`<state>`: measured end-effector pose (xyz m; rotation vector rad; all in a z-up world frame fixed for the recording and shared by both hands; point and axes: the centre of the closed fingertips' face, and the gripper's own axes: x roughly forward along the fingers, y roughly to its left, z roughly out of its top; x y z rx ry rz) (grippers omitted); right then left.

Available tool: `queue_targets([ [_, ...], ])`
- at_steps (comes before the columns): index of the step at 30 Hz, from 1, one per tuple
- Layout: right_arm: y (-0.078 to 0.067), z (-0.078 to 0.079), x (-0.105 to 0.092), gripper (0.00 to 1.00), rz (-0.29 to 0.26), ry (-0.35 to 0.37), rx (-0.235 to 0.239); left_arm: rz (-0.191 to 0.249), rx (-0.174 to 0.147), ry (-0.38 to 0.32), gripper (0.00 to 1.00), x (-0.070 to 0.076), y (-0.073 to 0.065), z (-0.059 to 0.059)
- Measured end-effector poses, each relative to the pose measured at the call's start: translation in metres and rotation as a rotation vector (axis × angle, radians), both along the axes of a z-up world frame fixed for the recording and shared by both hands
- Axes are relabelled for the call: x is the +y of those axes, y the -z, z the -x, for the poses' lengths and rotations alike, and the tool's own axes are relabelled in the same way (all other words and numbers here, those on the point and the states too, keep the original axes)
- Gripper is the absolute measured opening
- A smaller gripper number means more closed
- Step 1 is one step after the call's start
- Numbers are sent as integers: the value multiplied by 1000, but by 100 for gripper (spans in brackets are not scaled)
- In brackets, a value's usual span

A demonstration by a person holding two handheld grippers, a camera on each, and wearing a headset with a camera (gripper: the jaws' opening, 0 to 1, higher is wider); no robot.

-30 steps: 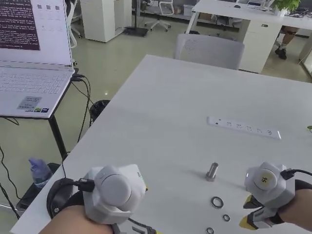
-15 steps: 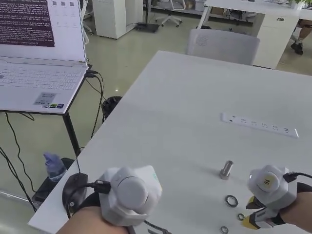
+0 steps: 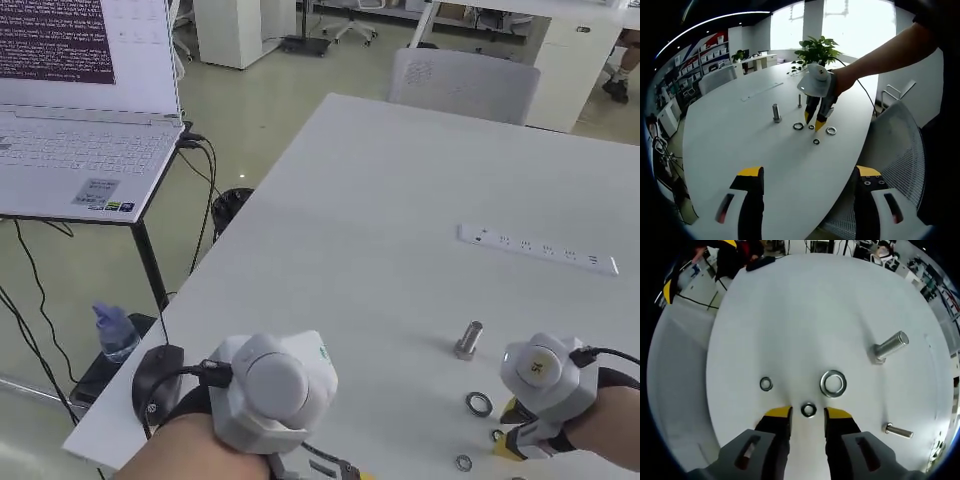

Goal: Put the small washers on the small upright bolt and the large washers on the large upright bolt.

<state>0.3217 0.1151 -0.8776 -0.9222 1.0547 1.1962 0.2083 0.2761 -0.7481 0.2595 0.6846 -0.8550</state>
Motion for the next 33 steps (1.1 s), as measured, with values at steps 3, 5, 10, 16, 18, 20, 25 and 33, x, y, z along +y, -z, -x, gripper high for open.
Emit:
queue_targets([
  [3,0,1,0,22,-3,-12,-4,-3,3,2,72,0,2,1],
  [5,0,1,-1,17,3,-21,-10,-1,11,2,72,-1,2,2],
  [10,-1,1,-1,17,6,-29,-1,7,11,-2,71,-3,1,2],
  [16,0,1,0,16,36,-43,-5,3,15,4,68,-1,2,5],
  [18,0,0,0,14,41,-40,-9,2,20,0,68,0,3,6],
  [20,0,0,0,14,53,-40,-12,-2,20,1,68,1,4,6],
  [25,1,-1,0,14,79,-36,-17,-2,16,-2,67,1,3,7],
  [33,1,-2,-1,13,47,7,-10,1,-2,-23,67,3,-1,3],
])
